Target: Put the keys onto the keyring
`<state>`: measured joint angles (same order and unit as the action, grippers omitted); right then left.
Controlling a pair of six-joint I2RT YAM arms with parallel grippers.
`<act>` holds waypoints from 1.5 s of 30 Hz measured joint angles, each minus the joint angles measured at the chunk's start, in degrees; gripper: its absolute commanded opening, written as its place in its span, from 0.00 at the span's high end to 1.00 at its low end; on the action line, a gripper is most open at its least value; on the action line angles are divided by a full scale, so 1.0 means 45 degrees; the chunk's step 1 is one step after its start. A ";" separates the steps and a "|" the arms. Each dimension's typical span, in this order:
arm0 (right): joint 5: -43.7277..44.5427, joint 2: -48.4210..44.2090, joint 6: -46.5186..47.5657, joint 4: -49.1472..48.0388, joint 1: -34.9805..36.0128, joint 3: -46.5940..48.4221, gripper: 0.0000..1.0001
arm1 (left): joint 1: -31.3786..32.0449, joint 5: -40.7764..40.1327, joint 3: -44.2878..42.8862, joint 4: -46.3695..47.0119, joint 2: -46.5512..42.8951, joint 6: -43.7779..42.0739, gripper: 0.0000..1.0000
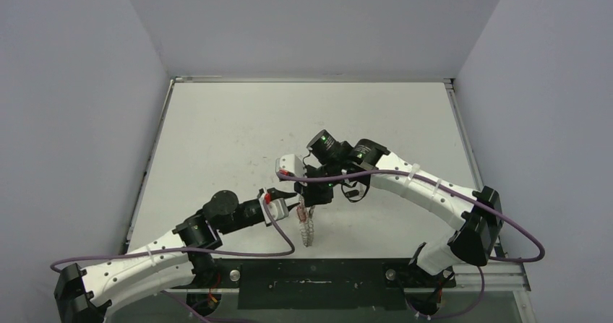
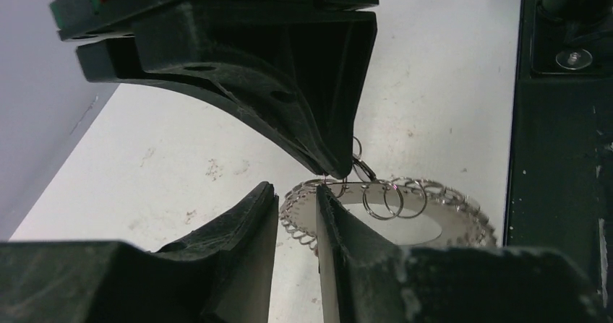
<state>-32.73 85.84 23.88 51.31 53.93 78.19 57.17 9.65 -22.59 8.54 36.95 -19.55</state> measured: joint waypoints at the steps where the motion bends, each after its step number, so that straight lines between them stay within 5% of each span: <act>1: 0.0005 0.0000 0.0000 0.0049 0.0039 0.0015 1.00 | 0.0000 0.0087 -0.0029 -0.0039 0.0083 -0.0019 0.78; 27: 0.0097 0.0000 -0.0044 0.0131 0.0204 0.0053 1.00 | 0.0000 0.0971 -0.0044 0.0437 0.1574 0.0296 0.87; 33: 0.0185 0.0000 -0.0039 0.0189 0.0204 0.0053 1.00 | -0.0005 0.0976 -0.0044 0.0704 0.1860 0.0316 1.00; 45: 0.0306 0.0000 -0.0058 0.0296 0.0277 0.0053 1.00 | -0.0039 0.0957 0.0005 0.0923 0.1899 0.0539 1.00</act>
<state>-31.35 85.84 23.62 52.64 55.18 78.43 56.99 13.96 -22.57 12.69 45.50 -17.12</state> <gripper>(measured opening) 0.045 0.012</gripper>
